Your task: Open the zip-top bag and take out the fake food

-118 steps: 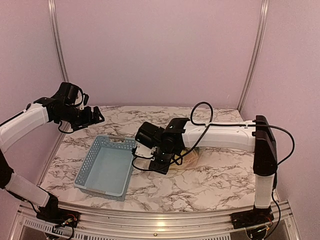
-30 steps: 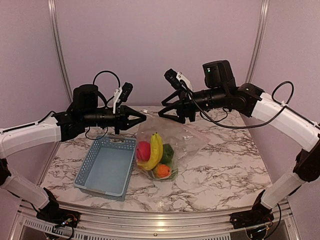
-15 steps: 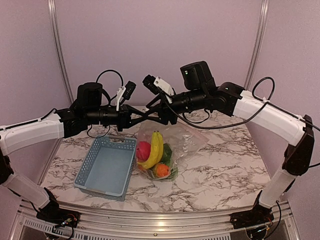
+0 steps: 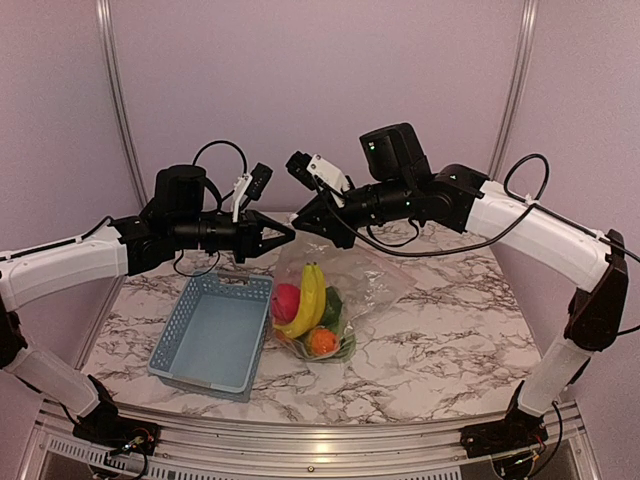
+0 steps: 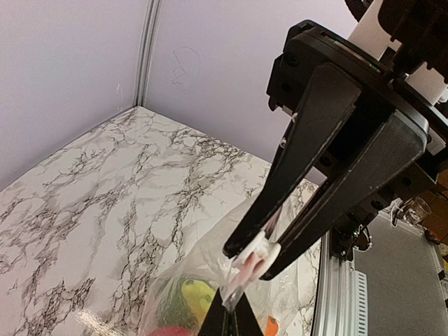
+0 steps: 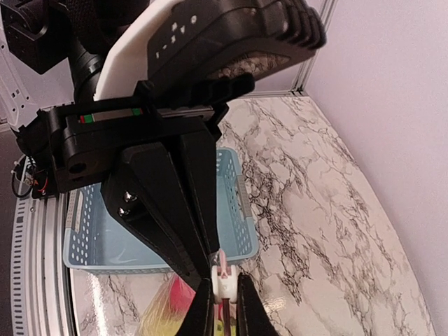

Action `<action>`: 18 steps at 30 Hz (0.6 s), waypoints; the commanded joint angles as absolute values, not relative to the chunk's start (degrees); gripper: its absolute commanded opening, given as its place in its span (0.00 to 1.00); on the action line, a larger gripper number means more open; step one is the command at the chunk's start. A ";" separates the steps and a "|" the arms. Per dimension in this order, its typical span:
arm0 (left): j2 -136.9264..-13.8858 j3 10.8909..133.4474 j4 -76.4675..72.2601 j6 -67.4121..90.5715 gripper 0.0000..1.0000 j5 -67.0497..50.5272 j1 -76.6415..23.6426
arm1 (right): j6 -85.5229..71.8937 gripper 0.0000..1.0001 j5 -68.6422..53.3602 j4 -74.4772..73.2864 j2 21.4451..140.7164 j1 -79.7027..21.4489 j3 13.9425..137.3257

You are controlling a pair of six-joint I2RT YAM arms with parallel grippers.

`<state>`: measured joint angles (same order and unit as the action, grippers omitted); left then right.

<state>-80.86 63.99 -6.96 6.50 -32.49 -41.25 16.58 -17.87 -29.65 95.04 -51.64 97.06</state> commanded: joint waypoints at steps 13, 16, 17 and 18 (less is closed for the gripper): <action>-79.91 62.18 -14.38 12.47 0.00 -32.82 -38.56 | 13.16 0.01 -19.05 -31.26 88.60 -47.18 88.69; -79.78 61.83 -15.07 12.57 0.00 -33.04 -38.34 | 12.73 0.00 -19.16 -31.46 86.92 -46.38 86.84; -79.69 61.64 -15.41 12.61 0.00 -32.98 -38.26 | 12.52 0.00 -19.14 -31.40 86.54 -46.22 86.42; -79.50 61.35 -15.79 12.62 0.00 -32.94 -38.17 | 12.43 0.00 -19.10 -31.42 86.15 -46.07 86.07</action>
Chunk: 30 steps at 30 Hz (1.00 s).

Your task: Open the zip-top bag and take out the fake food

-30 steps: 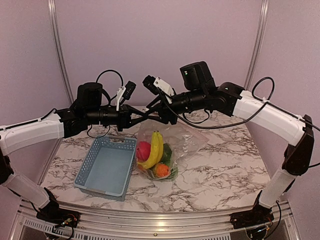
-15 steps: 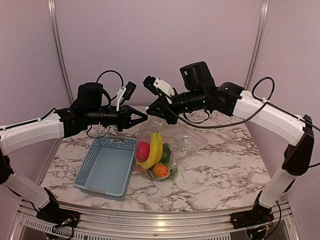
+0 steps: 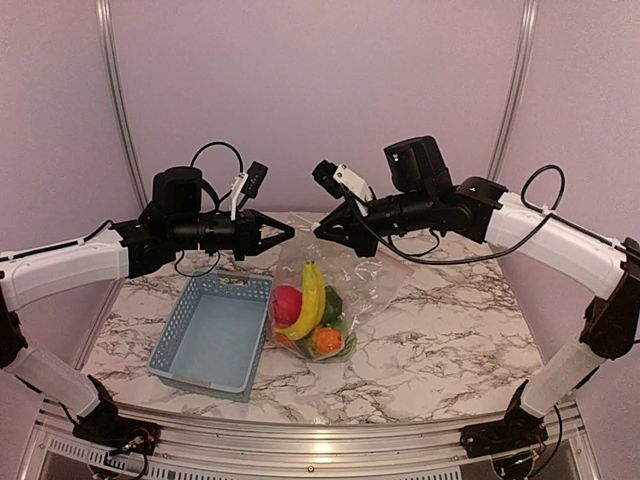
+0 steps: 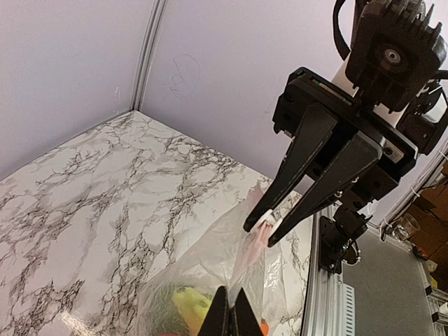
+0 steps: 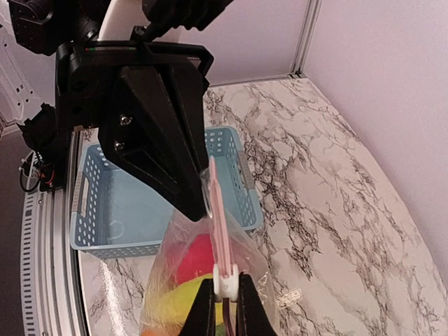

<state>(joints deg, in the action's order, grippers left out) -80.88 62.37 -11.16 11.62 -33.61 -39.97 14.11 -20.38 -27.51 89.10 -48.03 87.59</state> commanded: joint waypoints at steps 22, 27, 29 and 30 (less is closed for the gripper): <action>-82.56 58.28 -26.99 19.69 0.00 -26.25 -32.96 | 2.20 0.00 -12.99 -38.00 67.07 -42.30 66.63; -84.87 59.55 -28.94 20.37 0.00 -27.43 -31.58 | -2.22 0.00 -11.80 -40.00 61.68 -42.31 63.13; -85.67 60.20 -29.14 20.22 0.00 -28.04 -31.42 | -3.26 0.00 -11.71 -40.90 60.49 -42.28 62.32; -86.00 60.47 -29.30 20.36 0.00 -28.17 -31.38 | -3.64 0.00 -11.62 -41.33 59.92 -42.32 62.05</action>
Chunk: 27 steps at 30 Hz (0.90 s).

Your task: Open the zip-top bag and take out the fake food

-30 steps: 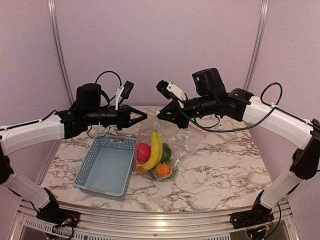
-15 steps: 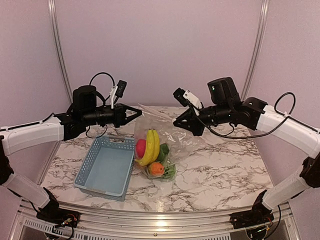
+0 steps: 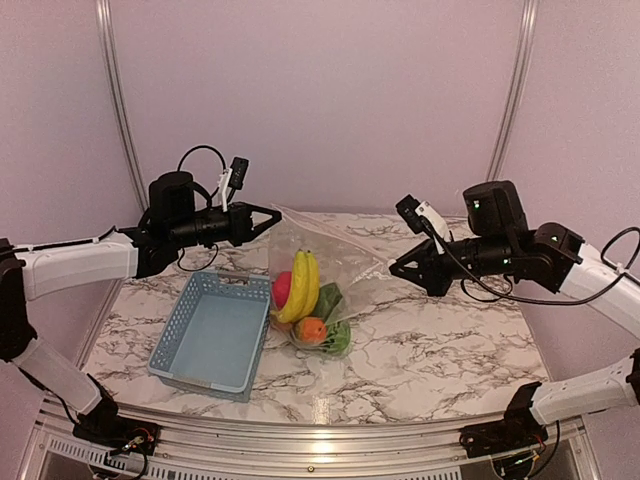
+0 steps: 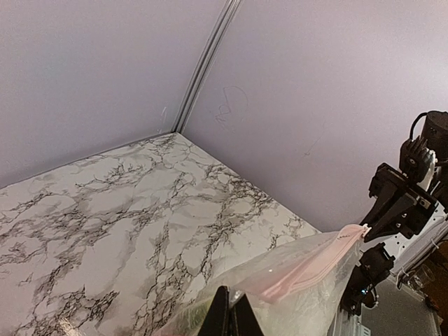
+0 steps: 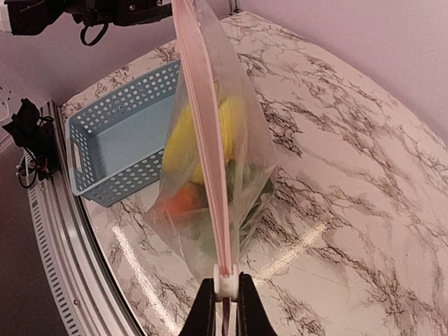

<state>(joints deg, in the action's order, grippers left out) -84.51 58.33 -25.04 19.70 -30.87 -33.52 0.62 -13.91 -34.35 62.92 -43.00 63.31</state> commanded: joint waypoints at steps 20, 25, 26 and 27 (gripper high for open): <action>-89.76 67.25 -24.08 11.30 0.00 -44.51 -37.26 | -0.60 0.55 -23.95 -40.07 70.50 -42.36 78.35; -89.23 67.08 -22.85 10.39 0.00 -44.34 -37.44 | -0.18 0.48 -23.87 -43.40 76.80 -42.45 85.48; -89.08 67.06 -22.73 10.37 0.00 -44.24 -37.44 | -0.18 0.47 -23.94 -43.90 77.56 -42.45 86.26; -89.02 67.05 -22.57 10.31 0.00 -44.21 -37.44 | -0.18 0.47 -23.92 -44.32 78.19 -42.53 87.02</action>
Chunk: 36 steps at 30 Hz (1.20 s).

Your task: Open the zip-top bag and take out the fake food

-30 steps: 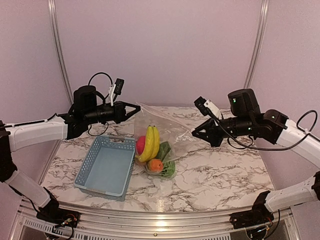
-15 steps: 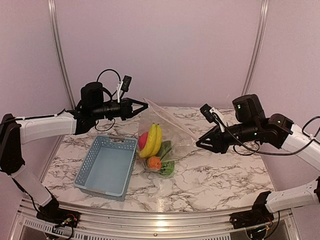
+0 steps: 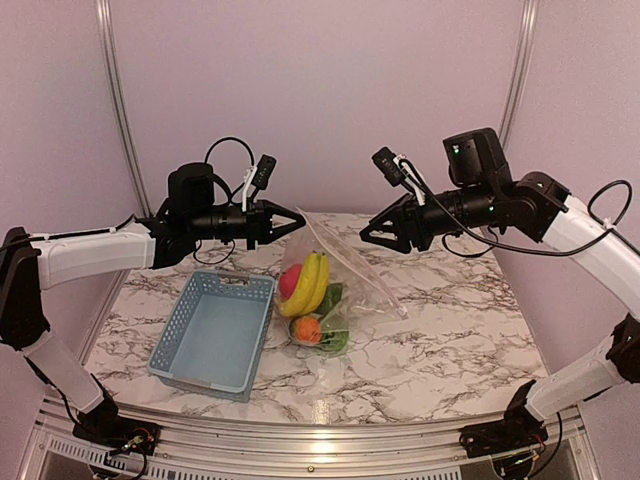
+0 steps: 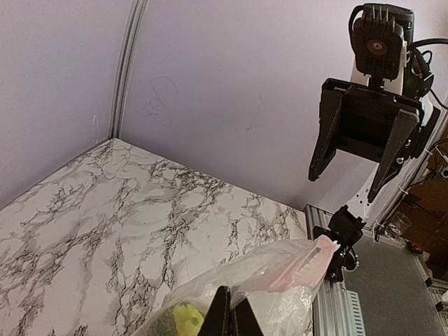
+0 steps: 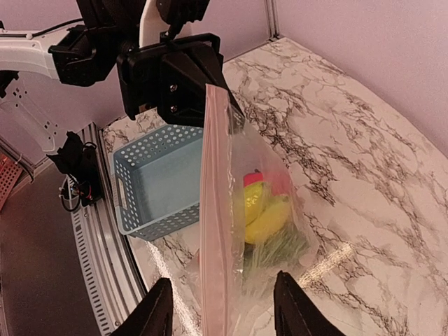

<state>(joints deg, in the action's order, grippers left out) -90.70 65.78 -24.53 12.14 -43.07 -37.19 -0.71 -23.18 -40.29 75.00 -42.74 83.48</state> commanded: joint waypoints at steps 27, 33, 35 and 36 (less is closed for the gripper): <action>-87.51 66.81 -19.06 10.76 0.00 -39.87 -37.44 | 0.58 0.00 -14.14 -48.82 87.71 -46.20 93.79; -91.45 74.55 -6.77 12.96 0.21 -31.96 -37.44 | -9.24 0.00 -18.53 -41.40 81.50 -39.79 86.97; -91.70 74.99 -6.96 14.05 0.31 -31.61 -37.35 | -11.51 0.00 -19.21 -40.05 79.77 -38.27 86.08; -91.75 74.91 -7.47 14.78 0.36 -31.18 -37.28 | -12.47 0.00 -19.42 -39.59 78.97 -37.63 85.80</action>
